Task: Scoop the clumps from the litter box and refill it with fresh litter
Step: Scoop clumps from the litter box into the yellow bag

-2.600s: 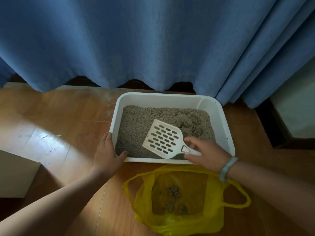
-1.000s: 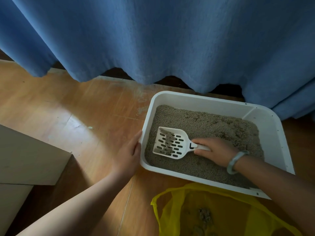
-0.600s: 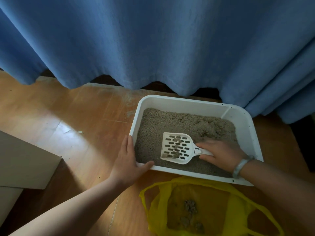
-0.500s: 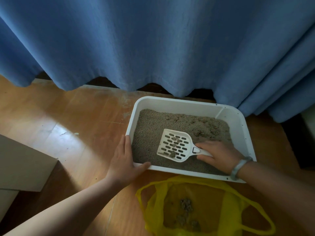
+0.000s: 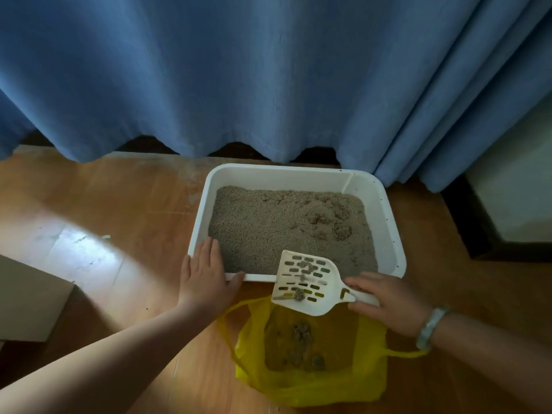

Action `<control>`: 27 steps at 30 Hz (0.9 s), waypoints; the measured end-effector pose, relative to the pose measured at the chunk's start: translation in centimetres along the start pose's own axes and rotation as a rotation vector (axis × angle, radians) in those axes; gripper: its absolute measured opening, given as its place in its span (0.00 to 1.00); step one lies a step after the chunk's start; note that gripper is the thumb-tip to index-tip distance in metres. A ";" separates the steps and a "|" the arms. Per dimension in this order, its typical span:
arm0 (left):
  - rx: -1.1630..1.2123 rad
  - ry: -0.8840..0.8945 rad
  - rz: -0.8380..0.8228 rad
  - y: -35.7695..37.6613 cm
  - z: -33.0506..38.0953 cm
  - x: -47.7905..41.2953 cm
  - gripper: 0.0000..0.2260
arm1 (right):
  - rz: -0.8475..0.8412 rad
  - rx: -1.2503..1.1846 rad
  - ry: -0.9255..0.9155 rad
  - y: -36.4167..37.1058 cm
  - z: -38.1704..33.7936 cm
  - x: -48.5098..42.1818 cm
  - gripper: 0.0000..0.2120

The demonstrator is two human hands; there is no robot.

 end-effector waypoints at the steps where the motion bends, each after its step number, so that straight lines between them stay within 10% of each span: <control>1: 0.001 0.014 -0.012 0.3 0.3 0.2 0.36 | 0.002 0.004 -0.011 0.4 -0.1 0.7 0.17; 16: -0.045 0.220 -0.075 0.5 3.2 0.2 0.19 | 0.230 0.524 -0.269 1.3 -2.2 3.0 0.06; 27: 0.000 0.260 -0.054 0.4 3.4 -0.3 0.28 | 0.045 -0.569 0.368 -0.4 2.6 0.3 0.15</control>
Point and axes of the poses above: each hand's wrist, its own x-axis away from the middle knuckle, its own y-axis out of the palm, z = x × y, the point moved 9 cm from there along -x, towards the middle knuckle, and after that the axes turned 13 degrees about x, right-handed, at the moved point
